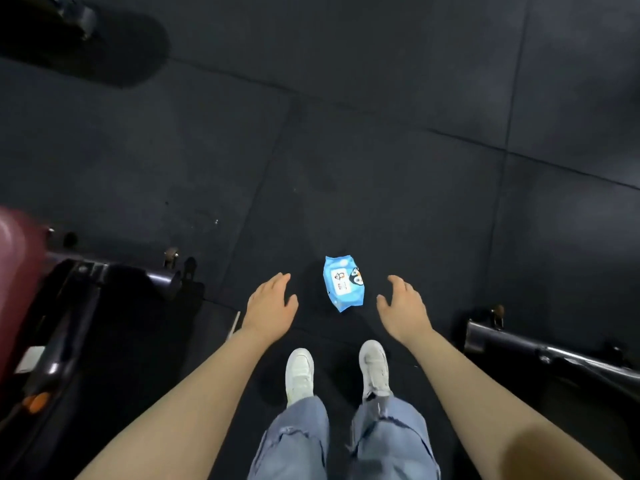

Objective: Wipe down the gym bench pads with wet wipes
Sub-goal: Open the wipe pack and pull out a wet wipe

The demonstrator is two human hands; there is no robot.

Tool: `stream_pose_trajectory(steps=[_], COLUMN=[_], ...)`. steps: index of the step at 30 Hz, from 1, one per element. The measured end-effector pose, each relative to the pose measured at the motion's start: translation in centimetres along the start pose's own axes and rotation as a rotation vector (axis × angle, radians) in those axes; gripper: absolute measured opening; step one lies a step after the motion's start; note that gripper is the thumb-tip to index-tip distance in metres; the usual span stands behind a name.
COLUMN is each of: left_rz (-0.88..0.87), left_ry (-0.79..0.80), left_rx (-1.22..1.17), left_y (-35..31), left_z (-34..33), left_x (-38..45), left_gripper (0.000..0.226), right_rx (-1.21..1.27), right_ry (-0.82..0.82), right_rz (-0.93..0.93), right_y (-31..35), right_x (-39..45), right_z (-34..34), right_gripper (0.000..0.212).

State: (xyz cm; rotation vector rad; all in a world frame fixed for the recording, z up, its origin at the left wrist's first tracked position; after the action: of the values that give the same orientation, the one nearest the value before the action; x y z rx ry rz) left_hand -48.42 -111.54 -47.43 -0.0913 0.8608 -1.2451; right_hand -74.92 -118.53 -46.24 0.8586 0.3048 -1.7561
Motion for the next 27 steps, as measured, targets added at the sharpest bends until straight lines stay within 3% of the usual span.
stream_pose_trajectory(steps=[13,16,18,20,22,27], left_rz=[0.099,0.139,0.146,0.149,0.147,0.164], left_ry=[0.129,0.171,0.183,0.180,0.182,0.215], left_rx=[-0.097,-0.121,-0.134,-0.159,-0.181,-0.208], left_y=[10.5,12.9,14.0,14.9,15.5,16.6], left_z=[-21.7,-25.9,-27.8,-29.2,-30.5,-32.7], left_x=[18.5,20.5,21.4,22.0,22.3,21.7], left_gripper=[0.053,0.054,0.054,0.054,0.054,0.052], right_rx=[-0.181,-0.204,-0.276,-0.383,-0.443,-0.446], right_ry=[0.294,0.337,0.361,0.329,0.229,0.052], right_rz=[-0.004,-0.034,-0.054,-0.057,-0.048,-0.010], right_y=[-3.1,-2.8,-2.8,-2.8,-2.5,-2.2], right_x=[26.1,30.0,32.0,33.5,34.6,35.9], right_z=[-23.7,-28.5,-31.5,-33.5,-34.1,-33.4], right_gripper=[0.052,0.060,0.077,0.093,0.096,0.069])
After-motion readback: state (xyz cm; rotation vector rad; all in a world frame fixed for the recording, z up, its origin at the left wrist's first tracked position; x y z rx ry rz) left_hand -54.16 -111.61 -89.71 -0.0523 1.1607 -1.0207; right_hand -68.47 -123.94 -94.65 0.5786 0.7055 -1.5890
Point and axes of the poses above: each hand's wrist, its own x-axis towards the middle knuckle, its own z-axis out of the back of the hand, y = z × x, the point moved 10 cm from there along x, towards the middle knuckle, and after that the axes turned 11 degrees about -z, right-handed, at the moved point
